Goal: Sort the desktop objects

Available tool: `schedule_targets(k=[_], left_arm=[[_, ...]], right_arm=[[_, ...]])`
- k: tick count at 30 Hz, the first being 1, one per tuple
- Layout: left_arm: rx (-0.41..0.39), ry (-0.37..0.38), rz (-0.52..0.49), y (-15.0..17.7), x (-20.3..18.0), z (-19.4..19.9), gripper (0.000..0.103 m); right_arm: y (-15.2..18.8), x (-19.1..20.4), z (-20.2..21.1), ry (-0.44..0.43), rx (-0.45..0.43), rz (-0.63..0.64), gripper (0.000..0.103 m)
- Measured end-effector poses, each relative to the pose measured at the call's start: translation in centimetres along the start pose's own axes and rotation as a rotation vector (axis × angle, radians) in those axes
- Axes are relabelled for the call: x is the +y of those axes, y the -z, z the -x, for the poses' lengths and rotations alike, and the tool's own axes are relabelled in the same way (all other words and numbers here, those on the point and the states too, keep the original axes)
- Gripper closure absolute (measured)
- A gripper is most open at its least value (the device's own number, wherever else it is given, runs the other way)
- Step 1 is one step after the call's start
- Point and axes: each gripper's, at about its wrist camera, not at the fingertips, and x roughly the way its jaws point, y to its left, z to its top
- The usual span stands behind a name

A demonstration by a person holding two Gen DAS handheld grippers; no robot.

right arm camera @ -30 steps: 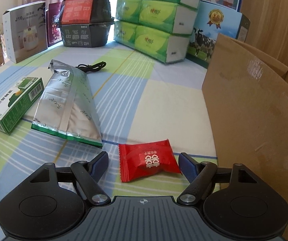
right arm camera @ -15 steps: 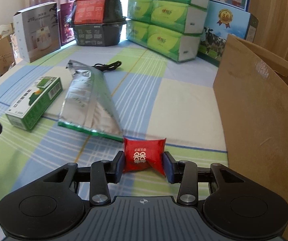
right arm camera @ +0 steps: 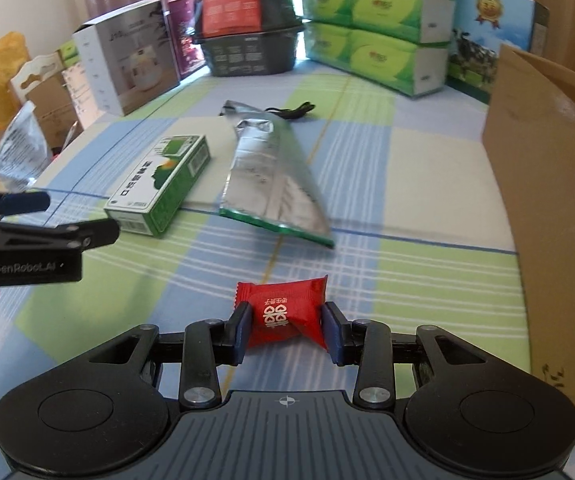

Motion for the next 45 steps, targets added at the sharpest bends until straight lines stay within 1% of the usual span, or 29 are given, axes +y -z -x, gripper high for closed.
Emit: schedule_targets(k=[2, 4, 6, 7, 8, 10, 12, 13, 14, 15, 16, 17, 20, 23, 28, 31, 35, 39, 40, 42, 43, 44, 45], left_arm=[[-0.004, -0.005, 0.007, -0.2, 0.0, -0.6, 0.008], [-0.004, 0.002, 0.036, -0.5, 0.1, -1.3, 0.008], [-0.003, 0.018, 0.06, -0.8, 0.1, -1.9, 0.008], [-0.004, 0.027, 0.064, -1.0, -0.1, -2.2, 0.008], [-0.006, 0.029, 0.058, -1.2, -0.3, -2.5, 0.008], [-0.013, 0.019, 0.026, -1.4, -1.0, -3.0, 0.008], [-0.011, 0.008, 0.006, -1.5, -1.5, -3.6, 0.013], [0.002, 0.003, 0.003, -1.6, -1.6, -4.0, 0.021], [0.012, 0.001, 0.002, -1.6, -1.7, -4.4, 0.033], [0.02, -0.003, 0.001, -1.6, -1.8, -4.7, 0.038], [0.027, -0.007, -0.003, -1.7, -1.9, -4.8, 0.046], [0.033, -0.009, -0.009, -1.6, -2.0, -4.8, 0.051], [0.038, -0.013, -0.022, -1.4, -2.2, -4.4, 0.051], [0.056, -0.01, -0.014, -0.9, -2.3, -3.5, 0.051], [0.101, 0.005, -0.042, 0.9, -3.1, -0.6, 0.051], [0.112, 0.031, -0.041, 2.1, -3.3, 1.9, 0.052], [0.124, 0.053, -0.052, 4.1, -3.5, 5.6, 0.052], [0.143, 0.064, -0.071, 6.4, -4.0, 8.4, 0.051], [0.151, 0.071, -0.075, 6.9, -4.2, 8.9, 0.051], [0.147, 0.071, -0.096, 7.5, -4.4, 9.7, 0.048], [0.133, 0.058, -0.11, 7.7, -4.4, 10.1, 0.042], [0.118, 0.049, -0.12, 7.7, -4.5, 10.4, 0.037], [0.104, 0.041, -0.127, 7.4, -4.5, 10.6, 0.036]], right_arm=[[0.1, 0.1, -0.4, 0.0, -0.004, 0.005, 0.067], [0.0, 0.3, -0.5, 0.0, -0.01, 0.022, 0.067], [0.1, 0.1, -0.8, -0.005, -0.009, 0.025, 0.064], [0.1, 0.0, -0.9, -0.011, -0.003, 0.021, 0.061], [0.2, -0.1, -1.1, -0.013, 0.004, 0.019, 0.058], [0.3, -0.4, -1.3, -0.014, 0.003, 0.028, 0.056], [0.3, -0.4, -1.3, -0.01, 0.002, 0.039, 0.056], [0.3, -0.5, -1.3, -0.012, 0.0, 0.035, 0.056], [0.2, -0.6, -1.3, -0.012, -0.001, 0.034, 0.056], [0.2, -0.6, -1.3, -0.011, 0.0, 0.034, 0.056], [0.2, -0.6, -1.3, -0.011, -0.001, 0.032, 0.056], [0.2, -0.6, -1.4, -0.012, 0.0, 0.034, 0.056], [0.0, -0.6, -1.5, -0.011, 0.004, 0.037, 0.057], [0.0, -0.5, -1.4, -0.012, 0.005, 0.045, 0.063], [0.6, -0.5, -0.5, -0.041, 0.031, 0.026, 0.065], [1.0, -0.5, 0.7, -0.062, 0.048, 0.002, 0.067], [1.9, 0.0, 3.3, -0.079, 0.044, -0.036, 0.067], [4.0, 0.5, 5.8, -0.09, 0.062, -0.055, 0.067], [4.5, 0.6, 6.2, -0.086, 0.064, -0.049, 0.065], [5.2, 0.7, 6.8, -0.056, 0.057, -0.02, 0.054], [5.5, 0.9, 7.0, -0.031, 0.041, 0.004, 0.04], [5.6, 1.0, 7.2, -0.013, 0.022, 0.027, 0.03], [5.6, 1.1, 7.3, -0.005, -0.001, 0.046, 0.029]])
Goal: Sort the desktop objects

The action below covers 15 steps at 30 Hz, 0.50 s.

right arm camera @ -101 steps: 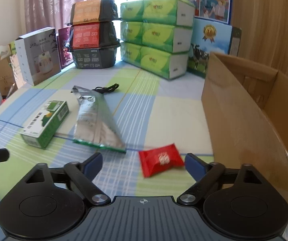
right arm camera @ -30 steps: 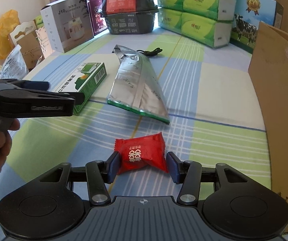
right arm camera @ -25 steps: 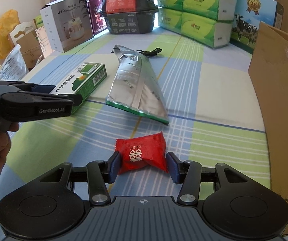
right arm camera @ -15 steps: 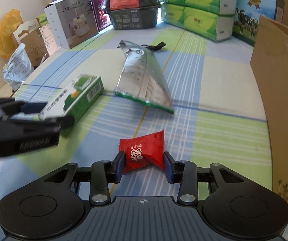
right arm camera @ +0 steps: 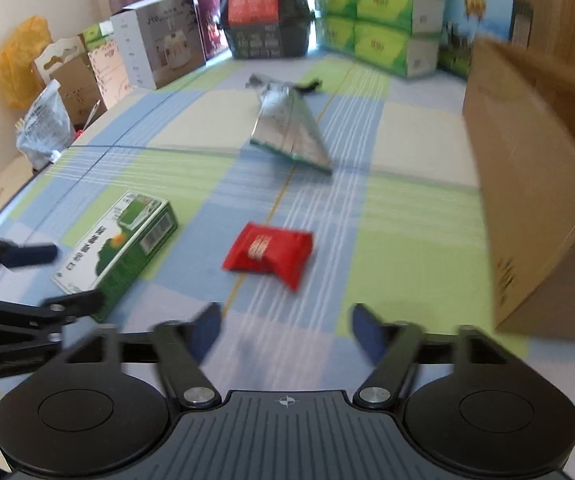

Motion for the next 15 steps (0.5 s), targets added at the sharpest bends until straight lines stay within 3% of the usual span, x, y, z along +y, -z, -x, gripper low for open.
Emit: schedule_targets(k=[7, 15], left_arm=[[-0.017, 0.021, 0.034, -1.4, 0.6, -0.7, 0.031], [0.002, -0.032, 0.062, -1.7, 1.9, -1.3, 0.03]], right_arm=[[-1.3, -0.1, -2.0, -0.006, -0.04, -0.048, 0.028], [-3.0, 0.8, -5.3, 0.01, -0.036, -0.015, 0.028]])
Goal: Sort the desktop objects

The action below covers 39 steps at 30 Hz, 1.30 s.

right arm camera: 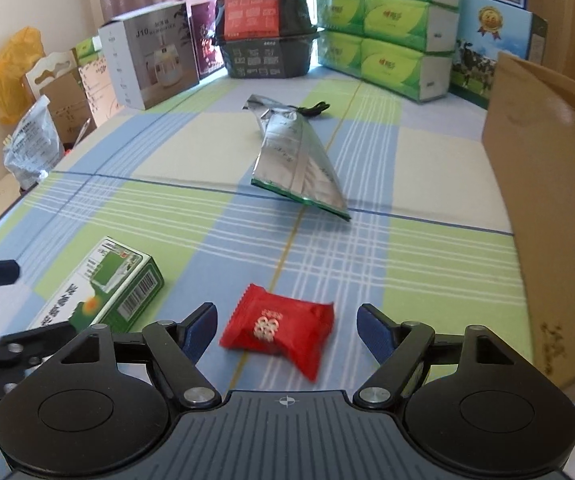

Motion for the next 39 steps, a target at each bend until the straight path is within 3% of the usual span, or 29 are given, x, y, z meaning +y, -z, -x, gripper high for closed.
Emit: schedule_targets(k=[3, 4, 7, 13, 20, 24, 26, 27, 31, 39], left_arm=[[0.006, -0.002, 0.009, -0.1, 0.1, -0.2, 0.029], [0.005, 0.001, 0.011, -0.1, 0.1, -0.3, 0.026], [0.005, 0.015, 0.016, -0.1, -0.2, -0.5, 0.025], [0.009, 0.049, -0.011, 0.0, -1.2, -1.1, 0.025], [0.024, 0.02, -0.072, 0.4, -2.4, -2.7, 0.026], [0.013, 0.004, -0.074, 0.2, -2.5, -3.1, 0.029], [0.021, 0.007, -0.063, 0.1, -2.3, -3.2, 0.048], [0.028, 0.014, -0.055, 0.0, -2.2, -3.2, 0.049], [0.024, 0.003, -0.04, -0.3, -2.1, -3.0, 0.051], [0.028, -0.008, -0.016, -0.5, -1.6, -2.7, 0.051]], right_arm=[[0.1, 0.6, -1.0, 0.003, 0.011, 0.035, 0.034], [0.2, 0.7, -1.3, 0.002, 0.025, 0.048, 0.044], [0.6, 0.9, -1.0, 0.013, 0.026, 0.077, 0.059], [1.8, -0.6, 1.3, -0.007, 0.06, 0.027, 0.061], [3.3, -1.5, 4.4, -0.045, 0.062, -0.043, 0.061], [3.8, -1.0, 4.5, -0.049, 0.072, -0.023, 0.061], [3.9, -1.0, 4.2, -0.044, 0.077, -0.016, 0.061], [4.0, -1.1, 4.1, -0.046, 0.08, -0.02, 0.061], [4.3, -1.4, 4.3, -0.023, 0.07, -0.03, 0.036], [4.8, 0.5, 4.3, 0.027, 0.031, 0.056, 0.034]])
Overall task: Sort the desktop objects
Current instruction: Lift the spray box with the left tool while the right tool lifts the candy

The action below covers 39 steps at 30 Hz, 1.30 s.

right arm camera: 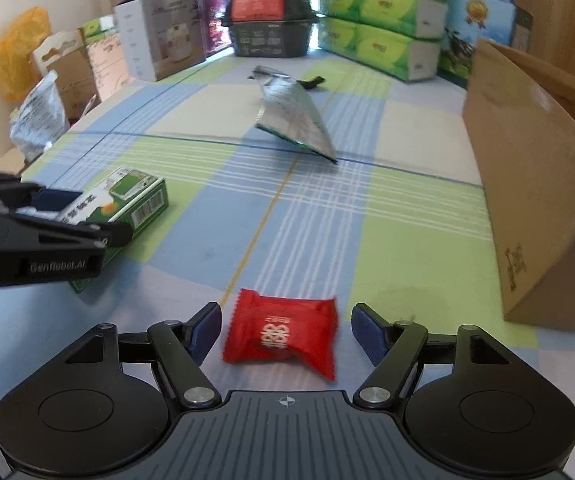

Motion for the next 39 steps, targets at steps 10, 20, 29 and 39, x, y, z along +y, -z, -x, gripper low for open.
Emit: schedule_targets(k=[10, 20, 29, 39], left_arm=[[-0.011, 0.021, 0.025, -0.4, 0.2, 0.4, 0.051], [0.007, 0.028, 0.018, 0.0, 0.0, -0.1, 0.051], [-0.004, 0.037, 0.0, 0.2, -0.6, -0.3, 0.05], [-0.01, 0.047, 0.011, 0.2, -0.7, -0.7, 0.043]], right_arm=[[0.6, 0.7, -0.9, 0.041, 0.009, 0.033, 0.042], [0.4, 1.0, -0.5, 0.044, 0.002, 0.035, 0.061], [0.1, 0.8, -0.2, 0.021, -0.016, 0.012, 0.063], [-0.2, 0.6, 0.1, -0.003, -0.027, -0.012, 0.063]])
